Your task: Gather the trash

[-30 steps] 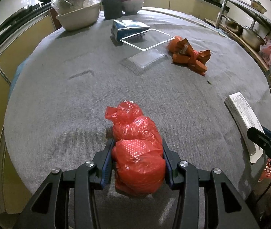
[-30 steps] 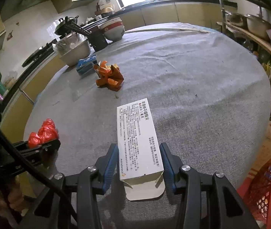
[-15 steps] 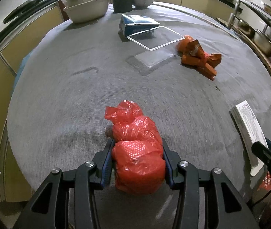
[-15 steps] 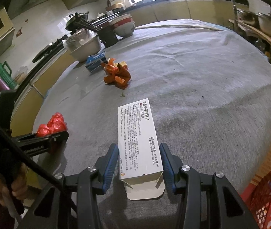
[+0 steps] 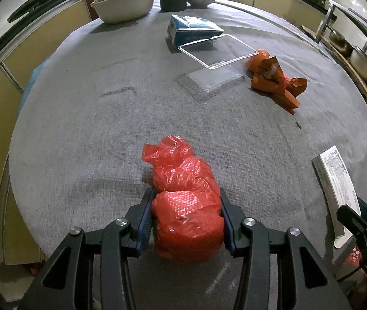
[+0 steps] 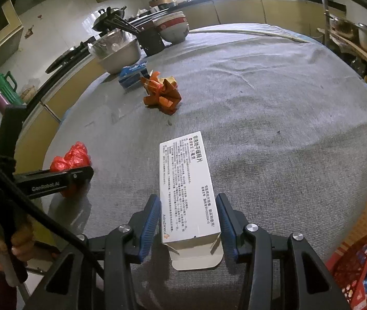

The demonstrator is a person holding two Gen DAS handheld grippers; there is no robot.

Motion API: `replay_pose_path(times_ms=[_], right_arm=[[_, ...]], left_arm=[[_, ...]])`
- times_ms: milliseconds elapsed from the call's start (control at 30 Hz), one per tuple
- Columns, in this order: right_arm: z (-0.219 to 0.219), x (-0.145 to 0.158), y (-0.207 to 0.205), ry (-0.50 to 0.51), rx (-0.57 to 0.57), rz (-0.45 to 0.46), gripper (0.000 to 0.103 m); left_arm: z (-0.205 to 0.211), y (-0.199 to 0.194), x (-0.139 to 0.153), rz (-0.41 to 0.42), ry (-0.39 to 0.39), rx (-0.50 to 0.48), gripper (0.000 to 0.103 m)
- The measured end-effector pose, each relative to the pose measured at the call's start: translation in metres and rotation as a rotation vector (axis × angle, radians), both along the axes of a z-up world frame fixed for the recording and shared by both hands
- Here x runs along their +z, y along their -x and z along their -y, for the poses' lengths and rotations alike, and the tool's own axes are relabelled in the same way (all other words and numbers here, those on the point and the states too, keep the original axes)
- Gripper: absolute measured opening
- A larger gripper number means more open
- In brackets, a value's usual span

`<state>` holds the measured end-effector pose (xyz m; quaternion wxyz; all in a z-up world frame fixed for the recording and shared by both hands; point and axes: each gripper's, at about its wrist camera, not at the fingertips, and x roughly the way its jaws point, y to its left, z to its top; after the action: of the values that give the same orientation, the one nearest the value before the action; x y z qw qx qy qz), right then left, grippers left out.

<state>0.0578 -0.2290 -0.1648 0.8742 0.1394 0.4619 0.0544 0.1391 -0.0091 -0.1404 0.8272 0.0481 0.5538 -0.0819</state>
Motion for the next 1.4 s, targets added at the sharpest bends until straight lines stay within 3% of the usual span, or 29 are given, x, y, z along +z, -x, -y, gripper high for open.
replay_pose_path(times_ms=[167,367,533,933,1233,1400], right_arm=[[-0.006,0.002,-0.004,0.033,-0.011,-0.029,0.051],[-0.012,0.004,-0.014,0.049,-0.012,-0.083,0.059],[-0.019,0.005,-0.020,0.057,-0.006,-0.106,0.060],[-0.027,0.005,-0.023,0.102,-0.014,-0.119,0.060],[-0.034,0.005,-0.022,0.184,0.007,-0.106,0.060],[-0.040,0.003,-0.018,0.254,0.025,-0.081,0.047]], left_arm=[[-0.006,-0.004,0.001,-0.018,0.024,-0.017,0.048],[-0.013,-0.003,0.001,-0.026,0.043,-0.036,0.048],[-0.030,-0.006,0.004,-0.042,0.073,-0.015,0.055],[-0.071,-0.005,0.005,-0.097,0.250,0.025,0.060],[-0.069,-0.002,0.005,-0.125,0.272,0.016,0.062],[-0.067,0.005,0.003,-0.128,0.272,0.005,0.062]])
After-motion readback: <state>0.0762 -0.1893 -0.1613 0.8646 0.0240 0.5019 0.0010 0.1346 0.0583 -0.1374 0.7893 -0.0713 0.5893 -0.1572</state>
